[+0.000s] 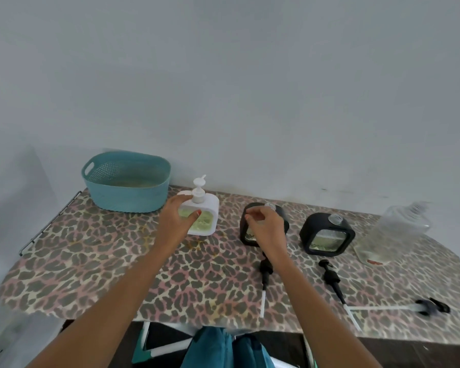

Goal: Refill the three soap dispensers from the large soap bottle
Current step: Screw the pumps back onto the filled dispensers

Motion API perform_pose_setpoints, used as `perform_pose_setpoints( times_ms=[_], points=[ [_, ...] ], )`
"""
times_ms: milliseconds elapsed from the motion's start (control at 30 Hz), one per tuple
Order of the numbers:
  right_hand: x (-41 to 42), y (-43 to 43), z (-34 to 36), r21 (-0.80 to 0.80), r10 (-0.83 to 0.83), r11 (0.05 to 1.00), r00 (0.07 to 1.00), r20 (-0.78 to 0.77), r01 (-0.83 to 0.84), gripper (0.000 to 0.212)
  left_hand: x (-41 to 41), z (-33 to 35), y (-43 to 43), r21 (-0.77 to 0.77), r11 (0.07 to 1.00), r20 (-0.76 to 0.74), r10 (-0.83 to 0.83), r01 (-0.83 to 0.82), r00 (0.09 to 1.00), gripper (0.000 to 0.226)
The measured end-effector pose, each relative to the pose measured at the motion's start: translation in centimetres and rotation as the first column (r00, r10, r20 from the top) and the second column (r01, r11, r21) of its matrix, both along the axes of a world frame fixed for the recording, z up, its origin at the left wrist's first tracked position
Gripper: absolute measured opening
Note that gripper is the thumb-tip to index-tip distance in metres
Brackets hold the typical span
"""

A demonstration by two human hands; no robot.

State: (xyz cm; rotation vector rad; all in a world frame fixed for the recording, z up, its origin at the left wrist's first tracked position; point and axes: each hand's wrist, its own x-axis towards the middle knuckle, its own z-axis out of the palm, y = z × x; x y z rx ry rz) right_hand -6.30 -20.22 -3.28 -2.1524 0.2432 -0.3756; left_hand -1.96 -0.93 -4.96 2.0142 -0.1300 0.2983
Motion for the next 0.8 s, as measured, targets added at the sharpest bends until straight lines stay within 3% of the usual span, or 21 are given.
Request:
perform_pose_setpoints(
  times_ms=[167,300,433,567,800],
  points=[
    [-2.8,-3.7,-1.5,-0.028,-0.148,0.989,0.986,-0.079,0.146,0.017,-2.2,0.4,-2.5,0.007,0.996,0.101,0.086,-0.087,0.991,0.037],
    [-4.4,-5.1,-3.5,-0.032,-0.167,0.986,0.957,-0.235,0.164,0.024,-2.9,0.3,-5.5,-0.001,1.0,0.144,0.02,-0.02,0.989,0.033],
    [-5.0,-5.1,-5.2,-0.043,-0.178,0.984,0.916,-0.359,0.175,0.037,-2.3,0.3,-8.9,0.039,0.989,0.114,-0.147,0.143,0.983,0.037],
    [-5.0,-4.8,-6.6,-0.026,-0.169,0.984,0.886,-0.431,0.176,0.036,-1.1,-0.1,-11.8,0.09,0.956,-0.004,-0.279,0.279,0.96,0.049],
    [-4.6,-4.7,-7.2,-0.002,-0.169,0.982,0.866,-0.47,0.191,0.046,0.5,-0.7,-13.3,0.095,0.934,-0.074,-0.339,0.345,0.938,0.056]
  ],
)
